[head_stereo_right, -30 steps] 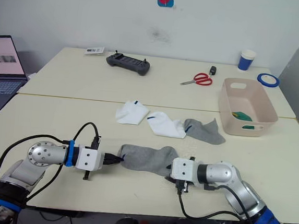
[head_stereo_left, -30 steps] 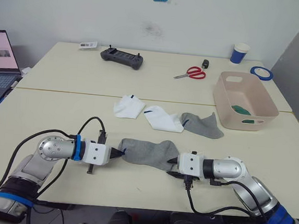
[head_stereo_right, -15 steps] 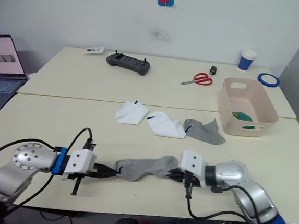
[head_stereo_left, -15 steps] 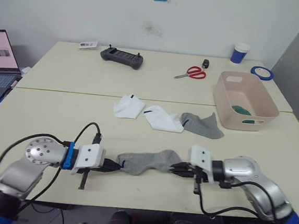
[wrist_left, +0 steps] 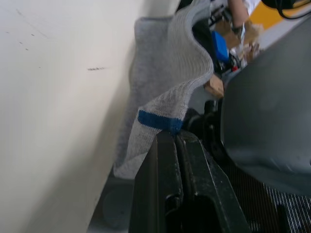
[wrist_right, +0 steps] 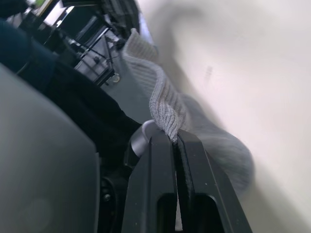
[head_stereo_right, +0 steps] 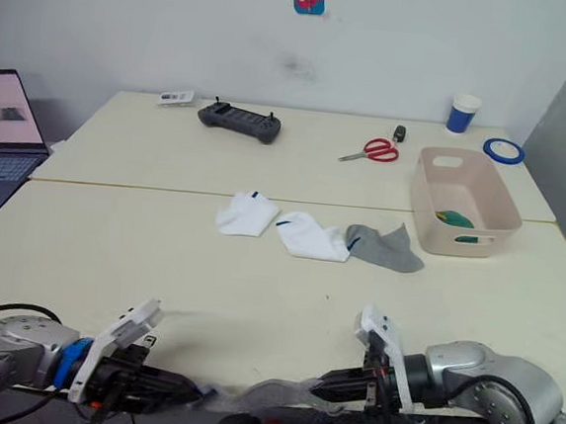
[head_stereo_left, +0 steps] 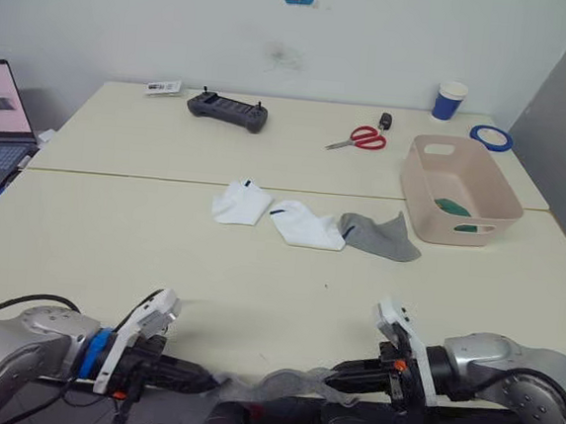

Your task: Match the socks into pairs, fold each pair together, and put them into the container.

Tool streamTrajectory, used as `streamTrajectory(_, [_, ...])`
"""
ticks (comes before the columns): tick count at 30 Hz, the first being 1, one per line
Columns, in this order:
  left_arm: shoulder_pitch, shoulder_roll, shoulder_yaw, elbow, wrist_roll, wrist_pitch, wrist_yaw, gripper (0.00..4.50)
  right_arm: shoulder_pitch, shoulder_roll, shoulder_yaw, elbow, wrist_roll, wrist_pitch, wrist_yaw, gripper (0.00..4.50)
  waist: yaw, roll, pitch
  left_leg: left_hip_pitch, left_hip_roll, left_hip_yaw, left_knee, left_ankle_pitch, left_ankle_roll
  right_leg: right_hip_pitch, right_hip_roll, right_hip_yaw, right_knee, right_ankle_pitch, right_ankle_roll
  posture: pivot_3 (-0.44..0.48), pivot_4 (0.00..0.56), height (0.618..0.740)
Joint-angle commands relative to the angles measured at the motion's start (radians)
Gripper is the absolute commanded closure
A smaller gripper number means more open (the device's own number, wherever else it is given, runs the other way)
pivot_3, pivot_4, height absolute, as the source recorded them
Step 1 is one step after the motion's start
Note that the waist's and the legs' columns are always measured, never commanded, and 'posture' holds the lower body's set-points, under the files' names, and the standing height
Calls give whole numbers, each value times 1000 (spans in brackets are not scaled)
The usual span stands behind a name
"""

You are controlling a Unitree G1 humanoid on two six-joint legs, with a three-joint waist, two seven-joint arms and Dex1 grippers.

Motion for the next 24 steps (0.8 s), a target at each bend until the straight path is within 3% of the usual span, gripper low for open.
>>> streamTrajectory(1, [-128, -80, -65, 100, 48, 53, 70, 4500, -83, 41, 15, 96, -45, 15, -86, 4459, 1, -1, 0, 0, 0, 0, 0, 0, 0, 0, 0, 0, 0, 1, 1, 0, 150, 740])
streamTrajectory(8, [-342, -193, -151, 287, 176, 72, 134, 4500, -206, 89, 75, 241, -165, -35, -152, 4459, 2, -2, -1, -3, 0, -1, -1, -1, 2, -1, 1, 0, -3, 2, 4, 0, 150, 740])
streamTrajectory(12, [-392, -214, -173, 331, 234, 53, 134, 4500, -240, 104, 82, 283, -221, -76, -175, 4459, 2, -2, -1, -3, 1, -1, -1, -2, 3, -1, 2, 0, -3, 2, 4, 0, 150, 740])
streamTrajectory(13, [-396, -215, -175, 336, 242, 50, 131, 4500, -243, 104, 82, 288, -231, -84, -174, 3967, 2, -2, -1, -3, 1, -1, -1, -2, 3, -1, 2, 0, -3, 2, 4, 0, 150, 740])
streamTrajectory(19, [-397, -236, -155, 339, 282, 4, 143, 4500, -240, 70, 73, 278, -303, -179, -163, 1972, 1, -2, -1, -2, 0, 0, 0, -1, 3, -1, 1, 0, -2, 3, 4, 0, 150, 740])
streamTrajectory(24, [-369, -266, -35, 292, 246, -33, 190, 4500, -188, 21, 20, 197, -314, -286, -120, 200, 2, -2, -1, -2, 0, -1, 0, -1, 3, 0, 1, 0, -2, 3, 5, 0, 150, 740])
